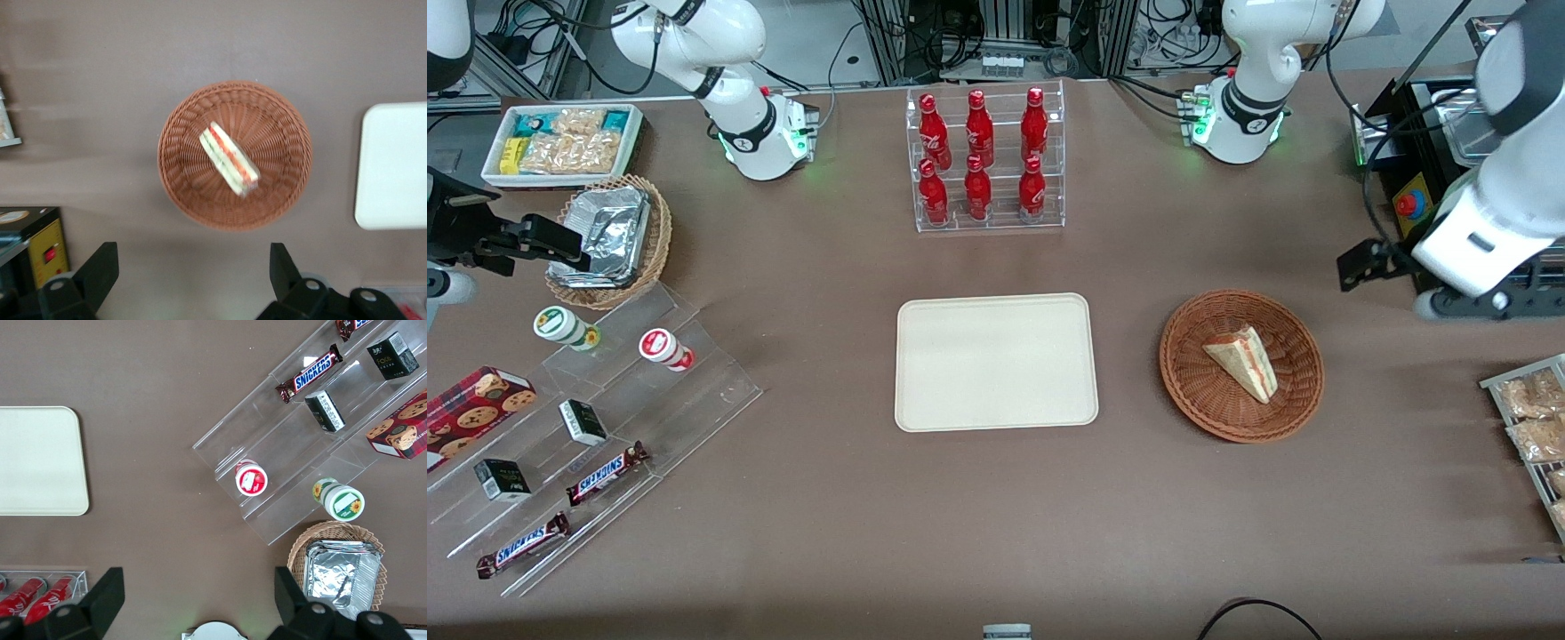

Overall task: Place sandwich from basket to tray
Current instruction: 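Move the left gripper down over the wrapped sandwich in the wicker basket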

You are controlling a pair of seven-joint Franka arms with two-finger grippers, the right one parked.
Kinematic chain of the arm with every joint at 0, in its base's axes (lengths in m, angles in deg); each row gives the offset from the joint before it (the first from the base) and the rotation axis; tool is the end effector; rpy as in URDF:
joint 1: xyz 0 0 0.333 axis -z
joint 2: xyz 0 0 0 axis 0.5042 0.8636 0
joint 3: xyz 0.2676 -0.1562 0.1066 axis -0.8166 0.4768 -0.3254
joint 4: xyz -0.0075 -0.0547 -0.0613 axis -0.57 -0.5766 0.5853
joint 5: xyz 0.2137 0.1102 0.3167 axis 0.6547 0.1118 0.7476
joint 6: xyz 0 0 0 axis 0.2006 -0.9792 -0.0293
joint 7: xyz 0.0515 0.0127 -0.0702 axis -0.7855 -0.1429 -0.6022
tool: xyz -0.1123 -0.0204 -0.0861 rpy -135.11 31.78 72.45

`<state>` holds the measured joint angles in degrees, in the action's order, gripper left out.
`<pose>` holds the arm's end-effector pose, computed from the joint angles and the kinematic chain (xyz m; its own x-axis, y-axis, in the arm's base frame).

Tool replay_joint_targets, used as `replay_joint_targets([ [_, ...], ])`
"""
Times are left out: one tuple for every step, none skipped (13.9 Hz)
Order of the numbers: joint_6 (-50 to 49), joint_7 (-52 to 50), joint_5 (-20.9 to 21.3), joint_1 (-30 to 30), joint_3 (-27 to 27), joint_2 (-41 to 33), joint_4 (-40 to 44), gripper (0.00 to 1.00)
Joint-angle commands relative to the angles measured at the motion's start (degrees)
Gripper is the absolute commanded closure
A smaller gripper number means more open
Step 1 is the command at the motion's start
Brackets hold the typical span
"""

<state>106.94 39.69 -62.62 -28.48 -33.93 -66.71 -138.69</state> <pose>0.5795 -0.0567 0.5228 0.9979 0.0114 -0.0635 0.0094 -0.9995 -0.0318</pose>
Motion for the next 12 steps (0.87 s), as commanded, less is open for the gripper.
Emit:
replay_joint_targets([
  [10.9,-5.4,0.9,0.1,0.0,-1.0,-10.7,0.0],
  [16.2,-8.9,0.9,0.2,0.0,-1.1,-14.9,0.0],
  [21.8,-13.2,0.9,0.2,0.1,-1.2,-18.8,0.0],
  [27.1,-17.9,0.9,0.4,0.2,-1.2,-22.3,0.0],
  [31.9,-23.3,0.9,0.7,0.3,-1.0,-25.6,0.0],
  [37.1,-27.2,0.9,0.8,0.5,-1.2,-29.6,0.0],
  [41.7,-30.0,0.9,0.8,0.6,-1.3,-32.5,0.0],
  [44.1,-32.9,0.9,0.9,0.7,-0.6,-34.1,0.0],
  [45.6,-35.2,0.9,1.1,0.8,0.5,-34.7,0.0],
  [47.1,-36.3,0.9,1.5,1.1,1.4,-35.6,0.0],
  [48.9,-36.7,0.9,1.6,1.1,2.3,-36.4,0.0],
  [50.0,-37.7,0.9,1.6,1.1,3.4,-36.5,0.0],
])
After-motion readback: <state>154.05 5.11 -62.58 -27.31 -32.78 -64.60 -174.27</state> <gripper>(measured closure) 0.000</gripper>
